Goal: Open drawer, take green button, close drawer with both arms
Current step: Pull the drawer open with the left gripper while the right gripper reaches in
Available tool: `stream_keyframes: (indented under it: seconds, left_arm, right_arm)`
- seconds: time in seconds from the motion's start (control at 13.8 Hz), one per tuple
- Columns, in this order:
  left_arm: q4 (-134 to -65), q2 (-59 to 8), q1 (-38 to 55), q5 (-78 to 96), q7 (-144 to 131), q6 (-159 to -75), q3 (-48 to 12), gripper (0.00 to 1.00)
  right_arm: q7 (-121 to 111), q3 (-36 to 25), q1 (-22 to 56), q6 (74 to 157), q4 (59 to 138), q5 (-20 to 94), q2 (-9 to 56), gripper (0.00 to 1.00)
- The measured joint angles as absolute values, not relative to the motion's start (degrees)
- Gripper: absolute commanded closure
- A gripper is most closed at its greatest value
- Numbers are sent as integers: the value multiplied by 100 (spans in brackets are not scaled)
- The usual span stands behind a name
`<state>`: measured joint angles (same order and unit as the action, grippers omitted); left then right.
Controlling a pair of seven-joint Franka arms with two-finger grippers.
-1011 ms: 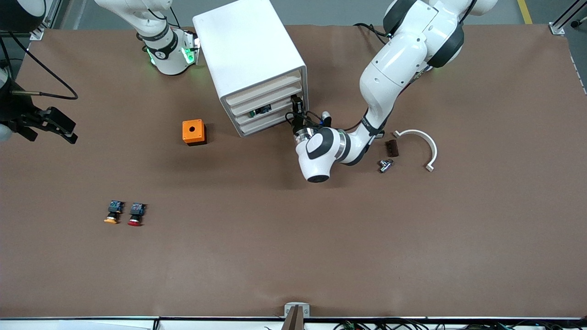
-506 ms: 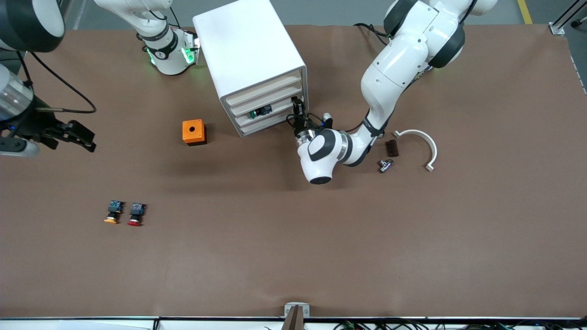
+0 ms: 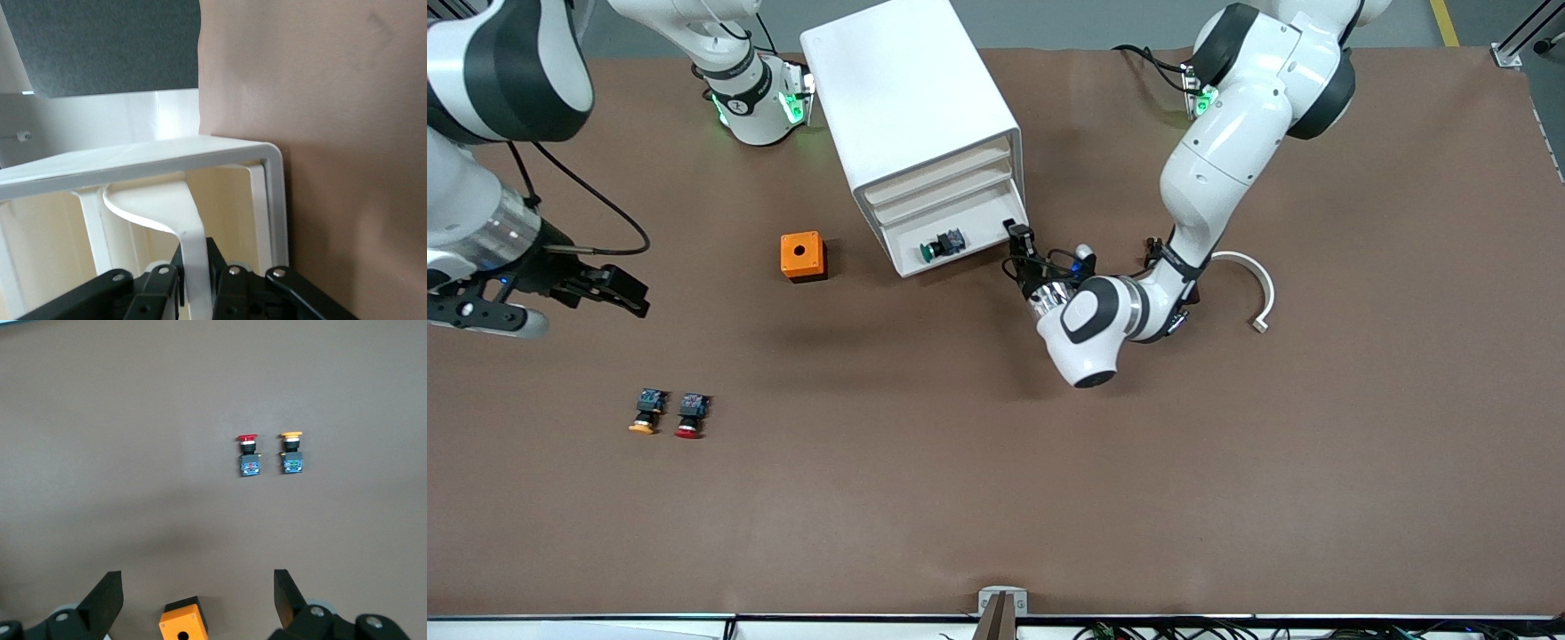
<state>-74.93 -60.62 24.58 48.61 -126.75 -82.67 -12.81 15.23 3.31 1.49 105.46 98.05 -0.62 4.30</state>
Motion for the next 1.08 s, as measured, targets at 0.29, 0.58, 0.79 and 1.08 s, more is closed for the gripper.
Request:
stream_keyframes:
  seconds: [0.29, 0.58, 0.79, 1.08]
  left_arm:
    - [-7465, -6062, 2240, 5088, -12630, -8510, -1281, 84]
    - [-7421, -6062, 2110, 5146, -12630, -8665, -1279, 84]
    - [-7400, -6062, 2054, 5155, -12630, -8711, -1279, 76]
    - [-7315, -6061, 2010, 5233, -12439, -8804, -1279, 0]
  right_arm:
    - [1910, 337, 463, 10591, 9812, -62, 730, 0]
    - [2873, 341, 661, 10514, 9856, 95, 830, 0]
    - [3761, 354, 957, 10442, 9857, 111, 829, 0]
    - [5206, 371, 1541, 10438, 9948, 289, 852, 0]
